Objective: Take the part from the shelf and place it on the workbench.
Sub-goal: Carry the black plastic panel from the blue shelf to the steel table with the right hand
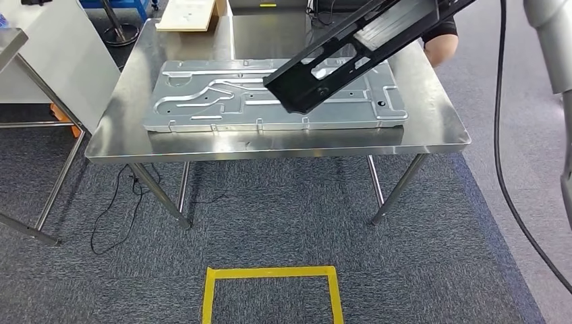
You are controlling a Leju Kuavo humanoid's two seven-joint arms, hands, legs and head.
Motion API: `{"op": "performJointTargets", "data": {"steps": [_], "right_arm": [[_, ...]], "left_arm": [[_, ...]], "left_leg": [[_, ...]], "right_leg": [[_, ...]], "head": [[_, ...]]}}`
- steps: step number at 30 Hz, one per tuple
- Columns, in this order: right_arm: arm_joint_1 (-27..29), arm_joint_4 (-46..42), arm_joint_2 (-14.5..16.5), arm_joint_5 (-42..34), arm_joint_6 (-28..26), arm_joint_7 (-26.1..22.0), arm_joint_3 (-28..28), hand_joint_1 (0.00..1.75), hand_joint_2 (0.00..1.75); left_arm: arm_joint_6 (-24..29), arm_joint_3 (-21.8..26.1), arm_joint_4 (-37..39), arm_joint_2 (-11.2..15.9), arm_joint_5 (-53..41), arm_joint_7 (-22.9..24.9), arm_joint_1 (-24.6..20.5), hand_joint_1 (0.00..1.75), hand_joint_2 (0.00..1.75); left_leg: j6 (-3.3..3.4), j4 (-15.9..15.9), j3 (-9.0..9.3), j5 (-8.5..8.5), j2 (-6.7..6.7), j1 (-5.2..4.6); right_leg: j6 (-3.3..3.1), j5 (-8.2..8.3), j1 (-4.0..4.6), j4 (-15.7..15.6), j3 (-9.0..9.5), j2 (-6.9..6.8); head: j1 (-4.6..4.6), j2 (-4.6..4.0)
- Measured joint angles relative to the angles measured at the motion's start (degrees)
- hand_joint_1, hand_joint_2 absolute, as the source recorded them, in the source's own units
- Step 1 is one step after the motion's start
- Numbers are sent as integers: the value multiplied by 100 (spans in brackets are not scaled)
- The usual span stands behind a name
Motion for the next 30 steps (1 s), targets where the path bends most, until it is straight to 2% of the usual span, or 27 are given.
{"op": "performJointTargets", "data": {"steps": [3, 7, 9, 11, 13, 14, 15, 16, 18, 19, 20, 23, 25, 26, 28, 29, 30], "right_arm": [[-116, 152, -36, 78, -51, 8, 23, 175, 175], [-246, 320, -92, 216, -143, 53, 36, 175, 175], [-287, 368, -151, 250, -161, 61, 37, 175, 175], [-331, 395, -200, 243, -169, 50, 38, 175, 175], [-347, 410, -228, 223, -175, 38, 38, 175, 175], [-338, 420, -240, 217, -177, 36, 38, 175, 175], [-328, 430, -250, 214, -178, 35, 38, 175, 175], [-323, 438, -254, 212, -179, 36, 38, 175, 175], [-322, 444, -255, 209, -185, 39, 38, 175, 175], [-326, 443, -251, 206, -187, 41, 39, 175, 175], [-321, 443, -248, 204, -191, 48, 41, 175, 175], [-288, 450, -243, 202, -201, 59, 50, 175, 175], [-278, 446, -238, 203, -217, 54, 58, 175, 175], [-275, 442, -233, 203, -227, 51, 63, 175, 175], [-252, 440, -226, 202, -242, 51, 72, 175, 175], [-231, 440, -225, 202, -245, 51, 77, 175, 175], [-208, 440, -225, 202, -246, 51, 83, 175, 175]], "left_arm": [[-37, -4, 0, -1, -32, -31, -1, 0, 175], [-70, -13, 0, 4, -63, -58, -1, 0, 175], [-82, -16, 1, 5, -76, -33, 5, 0, 175], [-97, -17, 1, 1, -86, 5, 7, 0, 175], [-115, -17, 0, -4, -87, 23, 4, 0, 175], [-126, -17, 0, -6, -87, 25, 6, 0, 175], [-139, -17, 0, -8, -87, 25, 9, 0, 175], [-151, -17, 0, -9, -87, 22, 12, 0, 175], [-170, -17, 0, -9, -87, 14, 15, 0, 175], [-174, -17, 0, -4, -87, 9, 9, 0, 175], [-176, -17, 0, 1, -87, 2, 1, 0, 175], [-182, -19, 0, -3, -89, -16, 2, 0, 175], [-185, -19, 0, -9, -90, -23, 10, 0, 175], [-185, -19, 0, -10, -91, -26, 6, 0, 175], [-185, -19, 0, -11, -92, -28, 0, 0, 175], [-185, -19, 0, -13, -93, -27, 1, 0, 175], [-185, -19, 0, -16, -94, -27, 6, 0, 175]], "left_leg": [[-10, 2, 1, -1, 6, -2], [41, 10, 3, -10, 7, -21], [72, -130, 93, 43, 28, 17], [105, -271, 187, 98, 62, 51], [118, -283, 206, 88, 87, 48], [110, -267, 207, 71, 94, 53], [96, -243, 210, 46, 97, 62], [71, -206, 212, 12, 96, 76], [-4, -97, 211, -88, 89, 102], [-49, -26, 199, -145, 84, 101], [-88, 21, 186, -187, 79, 95], [-170, 49, 170, -243, 63, 87], [-220, 227, 102, -344, 101, 98], [-242, 475, -18, -454, 129, 102], [-264, 1234, -439, -710, 168, 102], [-259, 1560, -658, -770, 171, 102], [-241, 1715, -810, -720, 171, 99]], "right_leg": [[-1, 2, -6, -3, 0, 6], [23, 17, -25, -31, 19, 5], [50, -18, -17, -1, 33, 1], [80, -240, -17, 349, -117, -3], [120, -569, -42, 1044, -473, -3], [144, -642, -65, 1310, -619, -5], [171, -618, -93, 1416, -689, -7], [200, -474, -122, 1270, -629, -9], [258, -122, -175, 586, -293, -2], [254, -30, -185, 298, -148, 14], [227, -17, -185, 151, -72, 28], [81, -77, -155, 130, -54, 41], [2, -101, -158, 116, -12, 35], [-33, -121, -160, 108, 23, 29], [-79, -180, -139, 105, 92, 19], [-91, -214, -122, 105, 129, 17], [-99, -255, -103, 105, 174, 17]], "head": [[1, 1], [1, 1], [2, 1], [2, 1], [1, 0], [2, 1], [2, 1], [1, 1], [2, 1], [-1, 1], [-3, 1], [-10, 1], [-11, 1], [-11, 1], [-11, 0], [-11, 0], [-11, 1]]}}
